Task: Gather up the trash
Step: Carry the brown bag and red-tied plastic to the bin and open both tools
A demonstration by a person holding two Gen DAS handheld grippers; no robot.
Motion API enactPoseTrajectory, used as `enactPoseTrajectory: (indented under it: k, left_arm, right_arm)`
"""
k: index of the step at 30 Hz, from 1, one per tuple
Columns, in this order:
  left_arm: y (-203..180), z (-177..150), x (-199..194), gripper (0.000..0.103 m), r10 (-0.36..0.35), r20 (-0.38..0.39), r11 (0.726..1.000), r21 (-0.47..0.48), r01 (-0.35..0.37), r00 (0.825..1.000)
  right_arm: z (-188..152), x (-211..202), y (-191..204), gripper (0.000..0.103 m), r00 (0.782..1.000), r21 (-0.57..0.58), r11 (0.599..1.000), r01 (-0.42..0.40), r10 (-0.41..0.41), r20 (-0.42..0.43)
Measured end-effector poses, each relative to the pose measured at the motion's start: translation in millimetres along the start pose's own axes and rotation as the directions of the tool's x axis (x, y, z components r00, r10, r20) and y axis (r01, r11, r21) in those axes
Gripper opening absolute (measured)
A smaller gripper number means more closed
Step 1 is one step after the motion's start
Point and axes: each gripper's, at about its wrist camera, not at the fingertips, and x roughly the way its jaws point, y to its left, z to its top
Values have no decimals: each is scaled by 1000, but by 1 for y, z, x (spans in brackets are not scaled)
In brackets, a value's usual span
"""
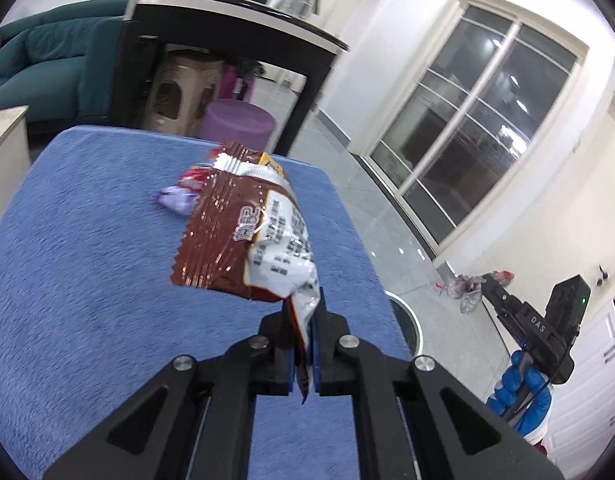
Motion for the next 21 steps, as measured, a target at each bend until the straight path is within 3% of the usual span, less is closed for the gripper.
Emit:
enactPoseTrajectory:
  k: [6, 11, 21]
  left_arm:
    - [-64, 11, 60, 5, -38, -102, 991, 125, 51, 994]
    - [-126, 11, 130, 5, -57, -210, 971, 217, 103, 976]
    - [-229, -20, 290, 5, -44, -439, 931, 308, 196, 898]
  right_arm:
    - [15, -23, -42, 14, 995, 18, 995, 94, -94, 37]
    - [19, -30, -90, 14, 980, 49, 979, 196, -197, 25]
    - [-13, 4, -213, 14, 907, 153, 897, 414, -394, -146]
